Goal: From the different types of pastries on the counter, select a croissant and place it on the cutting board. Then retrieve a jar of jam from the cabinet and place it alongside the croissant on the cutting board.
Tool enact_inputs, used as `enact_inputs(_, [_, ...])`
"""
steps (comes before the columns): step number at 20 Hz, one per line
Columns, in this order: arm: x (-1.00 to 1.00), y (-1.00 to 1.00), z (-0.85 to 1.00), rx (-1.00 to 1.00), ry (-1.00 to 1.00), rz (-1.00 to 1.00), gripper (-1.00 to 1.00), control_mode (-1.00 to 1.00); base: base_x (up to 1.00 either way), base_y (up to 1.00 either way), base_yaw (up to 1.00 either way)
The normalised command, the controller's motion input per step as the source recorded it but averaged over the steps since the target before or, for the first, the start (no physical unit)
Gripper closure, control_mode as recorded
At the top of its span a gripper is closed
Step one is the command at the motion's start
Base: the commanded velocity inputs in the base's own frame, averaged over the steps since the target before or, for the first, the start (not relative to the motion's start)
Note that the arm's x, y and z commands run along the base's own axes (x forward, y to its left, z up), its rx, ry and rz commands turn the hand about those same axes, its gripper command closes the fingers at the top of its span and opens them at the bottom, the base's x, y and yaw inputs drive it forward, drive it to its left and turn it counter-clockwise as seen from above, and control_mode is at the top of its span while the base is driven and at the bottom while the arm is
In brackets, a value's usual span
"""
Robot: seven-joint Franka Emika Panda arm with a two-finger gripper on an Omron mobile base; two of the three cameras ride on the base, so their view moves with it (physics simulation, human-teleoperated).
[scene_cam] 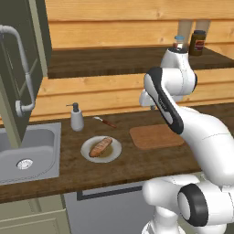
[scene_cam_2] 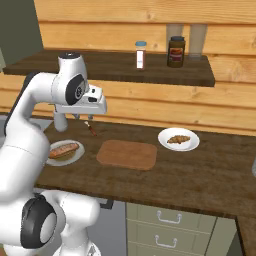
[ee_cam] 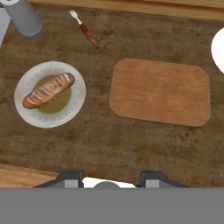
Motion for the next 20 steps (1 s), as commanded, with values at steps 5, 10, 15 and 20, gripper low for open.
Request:
enact_inputs(5, [-0.05, -0.32, -0.21, 0.0, 0.0, -0.01, -1.0, -1.0, 0.0, 0.0, 0.0])
enact_inputs(10, [-0.2, -0.8, -0.68, 0.0, 0.0, -0.09, -1.0, -1.0, 0.0, 0.0, 0.0])
enact_inputs(15, [0.01, -1.0, -0.61, 0.04, 0.03, -0.15, -1.0, -1.0, 0.0, 0.0, 0.0])
enact_inputs(20, [0.46, -1.0, -0.6, 0.07, 0.09, -0.19, -1.0, -1.0, 0.0, 0.0, 0.0])
